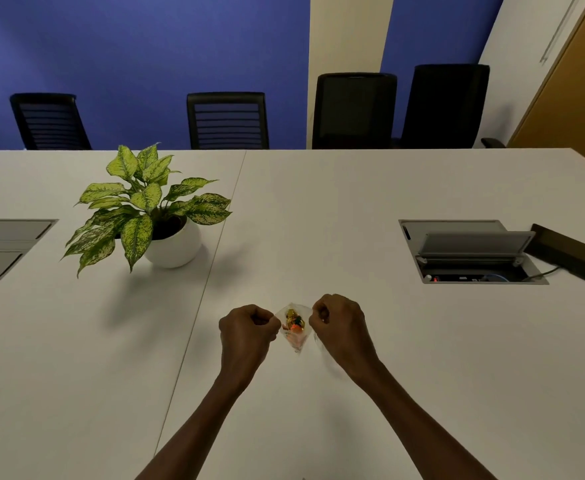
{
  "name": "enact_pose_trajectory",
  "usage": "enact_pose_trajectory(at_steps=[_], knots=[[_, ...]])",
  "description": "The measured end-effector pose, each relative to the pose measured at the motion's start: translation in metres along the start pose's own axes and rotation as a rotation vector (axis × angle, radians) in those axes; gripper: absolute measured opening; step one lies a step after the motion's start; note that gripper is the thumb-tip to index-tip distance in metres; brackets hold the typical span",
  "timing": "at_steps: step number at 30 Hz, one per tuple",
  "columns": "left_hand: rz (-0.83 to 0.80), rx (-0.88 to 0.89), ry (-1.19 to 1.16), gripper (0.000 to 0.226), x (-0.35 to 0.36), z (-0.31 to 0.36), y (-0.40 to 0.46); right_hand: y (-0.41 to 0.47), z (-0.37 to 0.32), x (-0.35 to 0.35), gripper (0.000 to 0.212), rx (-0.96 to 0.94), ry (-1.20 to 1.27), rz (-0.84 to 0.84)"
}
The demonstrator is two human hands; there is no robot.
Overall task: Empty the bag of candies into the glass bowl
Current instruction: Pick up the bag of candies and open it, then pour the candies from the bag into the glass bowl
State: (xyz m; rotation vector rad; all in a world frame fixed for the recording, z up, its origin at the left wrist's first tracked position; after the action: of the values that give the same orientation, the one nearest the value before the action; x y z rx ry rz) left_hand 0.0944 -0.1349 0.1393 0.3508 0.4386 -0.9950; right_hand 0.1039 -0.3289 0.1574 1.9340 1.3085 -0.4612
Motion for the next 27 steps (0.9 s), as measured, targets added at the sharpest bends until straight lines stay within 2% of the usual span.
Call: enact_pose_trajectory(at_steps=[5, 7, 10, 13, 18, 20, 23, 27], knots=[[-0.041, -0.006, 0.003, 0.017, 0.015, 0.001, 0.013, -0.014, -0.029, 0.011, 0.031, -0.392, -0.031, -0.052], [-0.053, -0.002, 0.018, 0.016, 0.020, 0.000, 0.018, -0.024, -0.030, 0.023, 0.032, -0.456, -0.082, -0.121], [-0.075, -0.010, 0.038, 0.017, 0.026, -0.006, 0.024, -0.030, -0.020, 0.039, 0.024, -0.383, -0.073, -0.190], [-0.090, -0.052, 0.020, 0.017, 0.029, -0.017, 0.029, -0.030, -0.018, 0.046, 0.015, -0.351, -0.026, -0.182], [-0.133, -0.131, -0.116, 0.010, 0.037, -0.042, 0.035, -0.021, -0.014, 0.051, 0.024, -0.273, 0.028, -0.195], [-0.134, -0.289, -0.215, 0.018, 0.045, -0.068, 0.030, -0.019, -0.014, 0.052, 0.026, -0.226, 0.097, -0.216], [-0.126, -0.731, -0.380, 0.028, 0.068, -0.122, 0.011, -0.016, -0.010, 0.052, 0.026, -0.207, 0.109, -0.192], [-0.412, -1.174, -0.546, 0.047, 0.109, -0.152, -0.027, -0.012, 0.002, 0.053, 0.013, -0.068, 0.207, -0.168]])
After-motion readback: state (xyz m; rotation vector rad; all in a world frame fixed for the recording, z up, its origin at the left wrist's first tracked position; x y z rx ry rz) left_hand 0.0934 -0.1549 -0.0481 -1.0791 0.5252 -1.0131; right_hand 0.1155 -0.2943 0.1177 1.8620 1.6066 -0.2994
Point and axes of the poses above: each hand's wrist, its own y-axis towards the middle knuckle, its own x-axis out of the palm, z = x × y, the point moved 8 cm from there along y, towards the middle knuckle, and after that the axes turned 15 degrees about z, right-handed, at the moved point
